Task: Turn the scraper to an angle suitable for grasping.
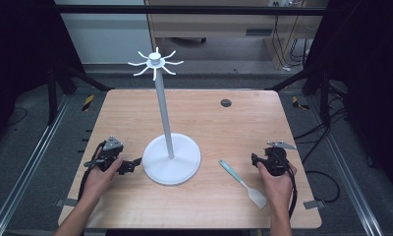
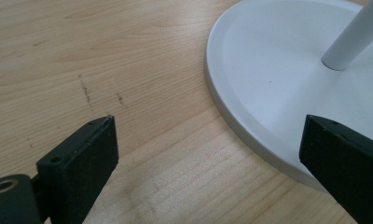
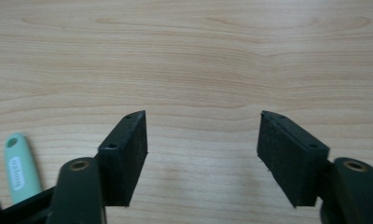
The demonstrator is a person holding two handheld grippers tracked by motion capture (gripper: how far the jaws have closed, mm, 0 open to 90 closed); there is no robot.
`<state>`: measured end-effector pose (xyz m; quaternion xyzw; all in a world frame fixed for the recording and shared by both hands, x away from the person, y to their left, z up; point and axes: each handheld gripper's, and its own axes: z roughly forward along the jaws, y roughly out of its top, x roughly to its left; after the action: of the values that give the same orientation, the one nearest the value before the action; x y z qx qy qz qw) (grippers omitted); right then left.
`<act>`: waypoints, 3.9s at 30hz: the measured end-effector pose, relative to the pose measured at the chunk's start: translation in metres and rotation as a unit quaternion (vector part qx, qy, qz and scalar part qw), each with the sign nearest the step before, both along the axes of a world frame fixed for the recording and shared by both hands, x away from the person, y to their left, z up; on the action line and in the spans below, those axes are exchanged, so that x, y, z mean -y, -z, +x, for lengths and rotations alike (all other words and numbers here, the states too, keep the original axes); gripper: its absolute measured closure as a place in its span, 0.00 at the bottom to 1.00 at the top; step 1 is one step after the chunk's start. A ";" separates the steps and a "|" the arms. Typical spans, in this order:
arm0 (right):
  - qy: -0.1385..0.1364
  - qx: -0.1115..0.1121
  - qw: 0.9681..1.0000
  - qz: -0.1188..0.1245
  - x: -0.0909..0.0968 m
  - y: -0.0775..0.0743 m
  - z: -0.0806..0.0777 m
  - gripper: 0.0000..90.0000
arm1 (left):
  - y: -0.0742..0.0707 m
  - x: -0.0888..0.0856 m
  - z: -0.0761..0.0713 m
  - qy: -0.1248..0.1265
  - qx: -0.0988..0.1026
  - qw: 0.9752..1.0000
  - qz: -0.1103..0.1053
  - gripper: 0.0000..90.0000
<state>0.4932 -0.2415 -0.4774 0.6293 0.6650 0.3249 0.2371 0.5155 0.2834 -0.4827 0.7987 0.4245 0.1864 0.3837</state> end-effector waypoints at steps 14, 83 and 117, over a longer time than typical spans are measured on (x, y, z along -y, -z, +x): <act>-0.071 -0.024 0.996 -0.056 -0.045 -0.008 0.004 0.73 | 0.000 0.000 0.000 0.001 0.001 1.000 0.003 0.05; -0.300 -0.204 0.916 -0.173 -0.132 -0.016 0.023 0.73 | 0.000 0.002 -0.001 0.008 -0.003 1.000 -0.004 0.05; -0.288 -0.181 0.931 -0.133 -0.117 -0.030 0.018 0.82 | 0.000 0.002 -0.001 0.011 -0.003 1.000 -0.001 0.05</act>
<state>0.5116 -0.1250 -0.4472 0.4217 0.8864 0.1681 0.0903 0.5145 0.2815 -0.4826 0.8035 0.4173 0.1790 0.3851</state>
